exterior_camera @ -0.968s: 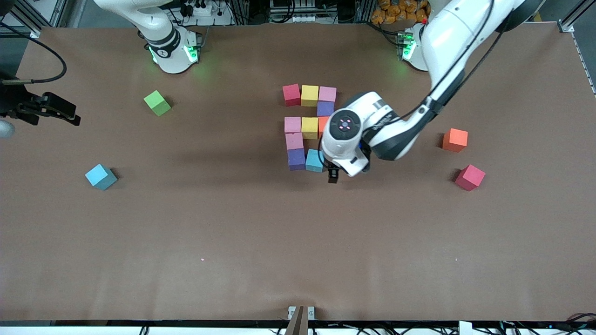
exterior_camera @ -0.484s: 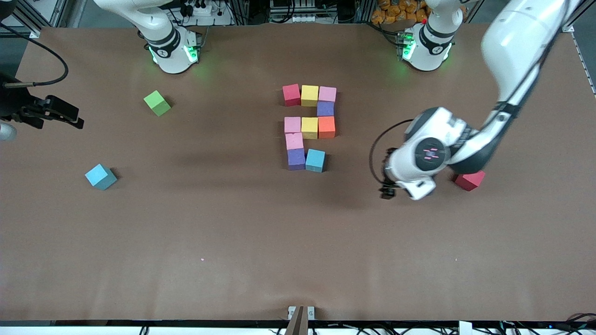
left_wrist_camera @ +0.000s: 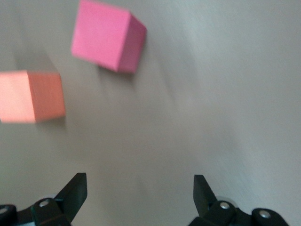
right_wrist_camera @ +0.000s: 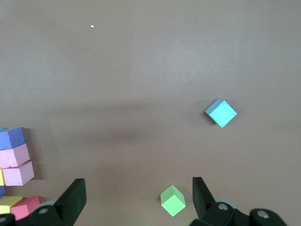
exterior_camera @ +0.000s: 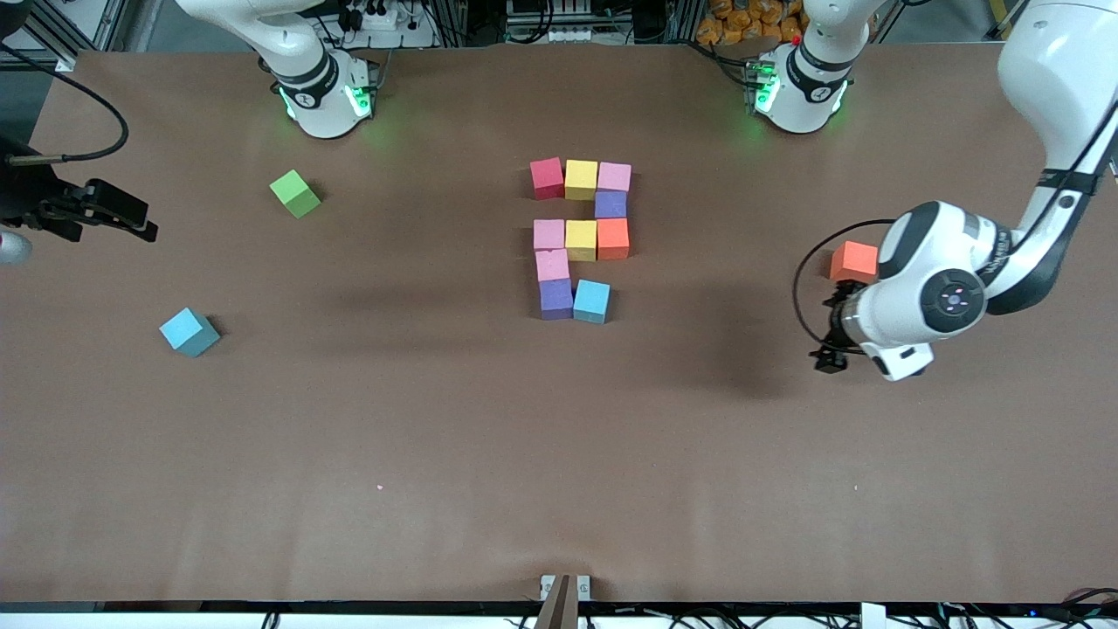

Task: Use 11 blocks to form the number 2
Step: 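Raise the left gripper and move it over the loose pink cube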

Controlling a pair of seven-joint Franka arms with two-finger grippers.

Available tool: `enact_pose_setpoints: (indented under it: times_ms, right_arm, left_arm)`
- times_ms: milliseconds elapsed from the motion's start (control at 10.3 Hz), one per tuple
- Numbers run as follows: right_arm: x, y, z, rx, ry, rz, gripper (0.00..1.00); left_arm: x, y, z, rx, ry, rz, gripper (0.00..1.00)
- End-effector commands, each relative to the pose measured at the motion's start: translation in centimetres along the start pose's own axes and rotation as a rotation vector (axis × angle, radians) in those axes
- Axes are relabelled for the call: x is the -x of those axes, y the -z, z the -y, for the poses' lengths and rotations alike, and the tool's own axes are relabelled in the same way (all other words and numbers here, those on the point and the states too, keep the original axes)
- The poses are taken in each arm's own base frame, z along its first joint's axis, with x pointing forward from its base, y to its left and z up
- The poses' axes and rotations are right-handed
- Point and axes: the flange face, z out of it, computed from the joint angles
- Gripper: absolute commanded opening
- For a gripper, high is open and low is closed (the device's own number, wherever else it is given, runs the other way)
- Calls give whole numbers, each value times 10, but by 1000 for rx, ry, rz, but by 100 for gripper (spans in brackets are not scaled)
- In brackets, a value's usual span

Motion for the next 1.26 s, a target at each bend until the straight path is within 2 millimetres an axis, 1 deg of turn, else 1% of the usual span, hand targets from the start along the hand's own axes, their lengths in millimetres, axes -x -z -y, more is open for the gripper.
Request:
enact_pose_setpoints:
  times_ms: [0, 97, 194, 291, 581, 678, 775, 872, 1065, 1162]
  right_arm:
    - [6, 2, 1, -14, 5, 1, 100]
    - [7, 2, 2, -14, 5, 7, 100]
    - [7, 2, 1, -14, 1, 7, 100]
    - [8, 2, 2, -14, 2, 14, 100]
    - [9, 1, 4, -15, 6, 23, 100]
    - [9, 0, 7, -15, 9, 25, 100]
    - [9, 0, 13, -15, 19, 25, 100]
    - [9, 0, 14, -15, 21, 26, 100]
    - [10, 0, 9, -15, 12, 31, 100]
    - [10, 0, 4, -16, 4, 32, 100]
  left_arm:
    - [-30, -8, 43, 26, -89, -70, 100]
    - [-39, -14, 55, 65, -122, -101, 100]
    - [-43, -25, 66, 109, -156, -142, 100]
    - [-52, -33, 72, 144, -182, -173, 100]
    - [-62, -41, 71, 149, -241, -212, 100]
    - [-66, -45, 71, 148, -255, -202, 100]
    - [-75, -52, 71, 141, -259, -187, 100]
    - [-79, -52, 69, 149, -262, -179, 100]
    - [-95, -62, 63, 157, -245, -143, 100]
    - [-97, -65, 62, 160, -240, -132, 100]
